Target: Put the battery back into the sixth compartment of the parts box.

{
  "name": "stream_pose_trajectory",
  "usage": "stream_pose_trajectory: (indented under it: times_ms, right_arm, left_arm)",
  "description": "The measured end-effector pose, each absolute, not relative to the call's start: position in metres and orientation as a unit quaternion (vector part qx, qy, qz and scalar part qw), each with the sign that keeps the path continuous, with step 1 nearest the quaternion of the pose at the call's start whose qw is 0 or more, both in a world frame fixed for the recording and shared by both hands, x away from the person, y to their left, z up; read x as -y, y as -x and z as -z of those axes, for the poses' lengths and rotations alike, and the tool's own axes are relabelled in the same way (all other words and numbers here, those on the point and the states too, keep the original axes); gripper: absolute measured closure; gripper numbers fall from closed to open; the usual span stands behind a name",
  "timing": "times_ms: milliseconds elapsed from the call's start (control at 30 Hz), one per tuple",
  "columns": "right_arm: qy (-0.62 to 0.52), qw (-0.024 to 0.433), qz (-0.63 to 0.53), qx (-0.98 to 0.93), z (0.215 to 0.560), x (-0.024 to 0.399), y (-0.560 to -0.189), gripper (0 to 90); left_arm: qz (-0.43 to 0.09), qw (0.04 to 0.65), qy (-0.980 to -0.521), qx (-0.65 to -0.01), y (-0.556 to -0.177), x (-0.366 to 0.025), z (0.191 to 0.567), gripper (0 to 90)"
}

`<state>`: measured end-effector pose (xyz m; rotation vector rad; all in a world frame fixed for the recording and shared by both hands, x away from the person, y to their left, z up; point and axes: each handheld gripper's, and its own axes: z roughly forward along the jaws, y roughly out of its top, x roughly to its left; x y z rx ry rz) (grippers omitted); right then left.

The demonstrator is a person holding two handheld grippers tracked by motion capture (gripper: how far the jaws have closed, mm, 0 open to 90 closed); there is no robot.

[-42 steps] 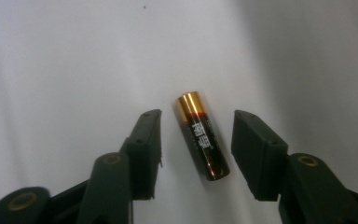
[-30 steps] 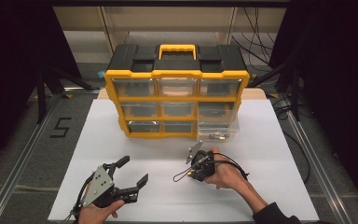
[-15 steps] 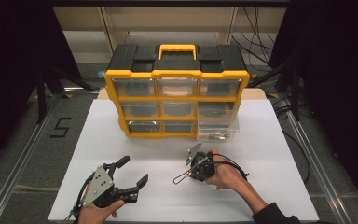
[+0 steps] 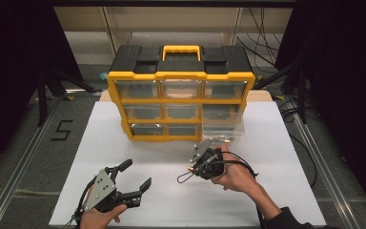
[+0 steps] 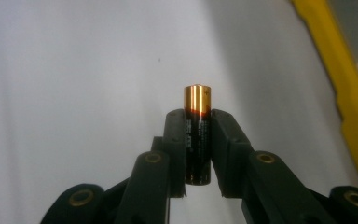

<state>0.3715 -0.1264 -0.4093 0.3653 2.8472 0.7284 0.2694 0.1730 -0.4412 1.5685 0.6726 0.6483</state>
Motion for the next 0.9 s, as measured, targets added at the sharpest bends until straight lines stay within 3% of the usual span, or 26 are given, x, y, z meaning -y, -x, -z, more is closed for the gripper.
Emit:
stream_pose_trajectory:
  times_ms: [900]
  right_arm:
    - [-0.134,0.16,-0.342,-0.916,0.337,0.158,-0.361,76.8]
  left_arm:
    - [-0.279,0.613,-0.678,-0.295,-0.269,-0.172,0.442,16.2]
